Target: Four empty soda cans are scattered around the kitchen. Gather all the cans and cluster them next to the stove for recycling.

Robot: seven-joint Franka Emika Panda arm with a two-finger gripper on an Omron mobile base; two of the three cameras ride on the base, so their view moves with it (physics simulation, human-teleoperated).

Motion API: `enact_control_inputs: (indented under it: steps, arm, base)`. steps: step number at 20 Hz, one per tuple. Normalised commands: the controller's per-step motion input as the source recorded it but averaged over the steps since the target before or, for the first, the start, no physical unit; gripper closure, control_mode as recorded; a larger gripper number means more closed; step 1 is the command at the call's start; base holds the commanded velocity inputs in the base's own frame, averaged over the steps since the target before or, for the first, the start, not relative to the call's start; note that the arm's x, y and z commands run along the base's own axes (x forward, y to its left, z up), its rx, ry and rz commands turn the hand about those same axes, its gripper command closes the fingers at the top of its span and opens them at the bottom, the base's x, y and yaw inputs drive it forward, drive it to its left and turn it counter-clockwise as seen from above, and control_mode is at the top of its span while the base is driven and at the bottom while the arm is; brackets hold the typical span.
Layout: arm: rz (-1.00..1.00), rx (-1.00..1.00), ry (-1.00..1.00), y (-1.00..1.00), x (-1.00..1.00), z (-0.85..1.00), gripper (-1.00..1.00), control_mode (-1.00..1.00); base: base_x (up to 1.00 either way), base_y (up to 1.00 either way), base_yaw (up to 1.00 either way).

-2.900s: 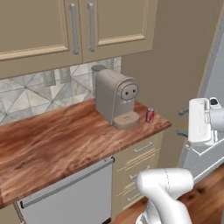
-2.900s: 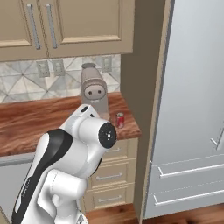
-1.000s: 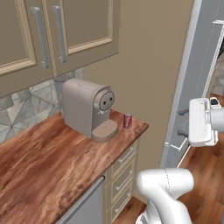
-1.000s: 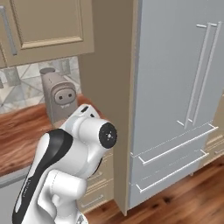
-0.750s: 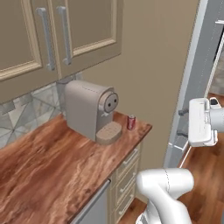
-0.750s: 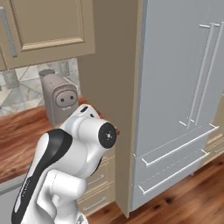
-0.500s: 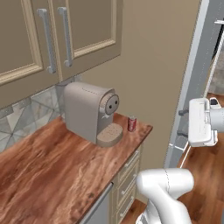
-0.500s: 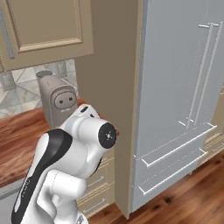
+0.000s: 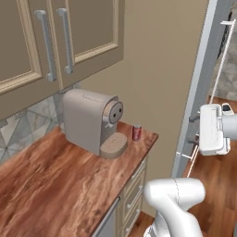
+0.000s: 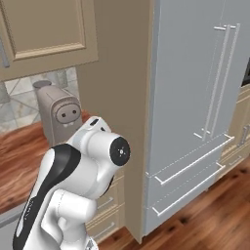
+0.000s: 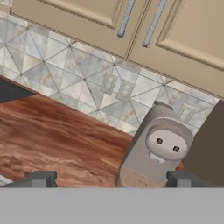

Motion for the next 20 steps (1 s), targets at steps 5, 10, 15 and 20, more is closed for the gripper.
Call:
enact_control_inputs:
  steps: [5, 10, 15, 20]
  arm:
    - [-0.02, 0.00, 0.00, 0.07, 0.02, -0.03, -1.00, -1.00]
    - [0.00, 0.00, 0.00, 0.02, 0.01, -0.01, -1.00, -1.00]
    - [0.00, 0.00, 0.00, 0.00, 0.02, 0.00, -1.00, -1.00]
    - [-0.02, 0.00, 0.00, 0.04, 0.11, -0.09, -1.00, -1.00]
  base:
    - [0.03, 0.15, -0.06]
    - [0.00, 0.00, 0.00]
    - [0.00, 0.00, 0.00]
    - [0.00, 0.00, 0.00]
